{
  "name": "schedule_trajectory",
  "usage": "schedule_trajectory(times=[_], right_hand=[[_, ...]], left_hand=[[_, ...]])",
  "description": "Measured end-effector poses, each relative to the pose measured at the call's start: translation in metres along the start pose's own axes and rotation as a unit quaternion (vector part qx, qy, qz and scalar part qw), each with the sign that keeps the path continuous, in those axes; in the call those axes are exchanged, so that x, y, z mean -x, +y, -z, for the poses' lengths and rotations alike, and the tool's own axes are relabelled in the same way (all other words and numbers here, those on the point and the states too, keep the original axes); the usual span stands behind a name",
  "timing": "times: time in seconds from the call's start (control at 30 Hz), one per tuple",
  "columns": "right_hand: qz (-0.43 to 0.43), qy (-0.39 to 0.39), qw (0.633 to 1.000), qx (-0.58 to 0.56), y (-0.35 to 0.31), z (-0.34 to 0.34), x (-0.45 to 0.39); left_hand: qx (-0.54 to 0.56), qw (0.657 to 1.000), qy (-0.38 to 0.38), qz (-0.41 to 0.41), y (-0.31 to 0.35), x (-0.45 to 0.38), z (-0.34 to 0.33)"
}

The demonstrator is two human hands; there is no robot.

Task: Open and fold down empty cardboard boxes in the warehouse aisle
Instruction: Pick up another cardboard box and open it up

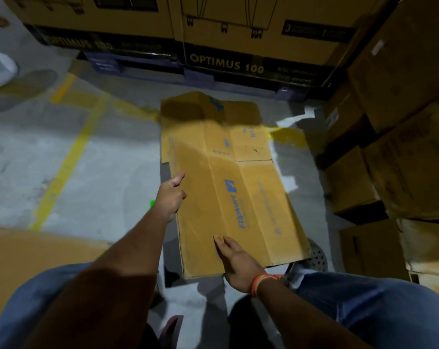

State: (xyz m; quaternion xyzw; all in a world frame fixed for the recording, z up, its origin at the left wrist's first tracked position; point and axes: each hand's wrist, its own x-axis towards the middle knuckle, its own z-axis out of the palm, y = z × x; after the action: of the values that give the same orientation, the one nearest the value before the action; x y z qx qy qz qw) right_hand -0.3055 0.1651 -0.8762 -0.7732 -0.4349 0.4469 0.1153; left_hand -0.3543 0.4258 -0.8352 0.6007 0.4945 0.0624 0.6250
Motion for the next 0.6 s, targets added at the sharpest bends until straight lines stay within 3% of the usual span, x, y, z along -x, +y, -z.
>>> schedule_trajectory(times=[0.07, 0.2, 0.3, 0.43, 0.5, 0.6], right_hand=[[0.001, 0.006, 0.999, -0.050, 0.005, 0.001, -0.005], [-0.043, 0.131, 0.957, -0.254, 0.022, 0.006, -0.020], [-0.116, 0.177, 0.882, -0.420, 0.035, 0.024, -0.035], [-0.176, 0.155, 0.756, -0.611, 0.057, 0.058, -0.058], [-0.193, 0.144, 0.753, -0.613, 0.075, 0.067, -0.074], [-0.234, 0.137, 0.786, -0.556, 0.100, 0.075, -0.100]], left_hand=[[-0.036, 0.999, -0.002, -0.002, -0.005, 0.000, 0.000], [-0.131, 0.991, 0.029, -0.007, -0.033, -0.013, 0.003], [-0.212, 0.976, 0.052, -0.006, -0.047, -0.019, 0.006], [-0.281, 0.959, 0.047, 0.011, -0.069, -0.040, 0.011], [-0.283, 0.957, 0.054, 0.035, -0.080, -0.053, 0.017], [-0.245, 0.965, 0.074, 0.053, -0.094, -0.073, 0.024]])
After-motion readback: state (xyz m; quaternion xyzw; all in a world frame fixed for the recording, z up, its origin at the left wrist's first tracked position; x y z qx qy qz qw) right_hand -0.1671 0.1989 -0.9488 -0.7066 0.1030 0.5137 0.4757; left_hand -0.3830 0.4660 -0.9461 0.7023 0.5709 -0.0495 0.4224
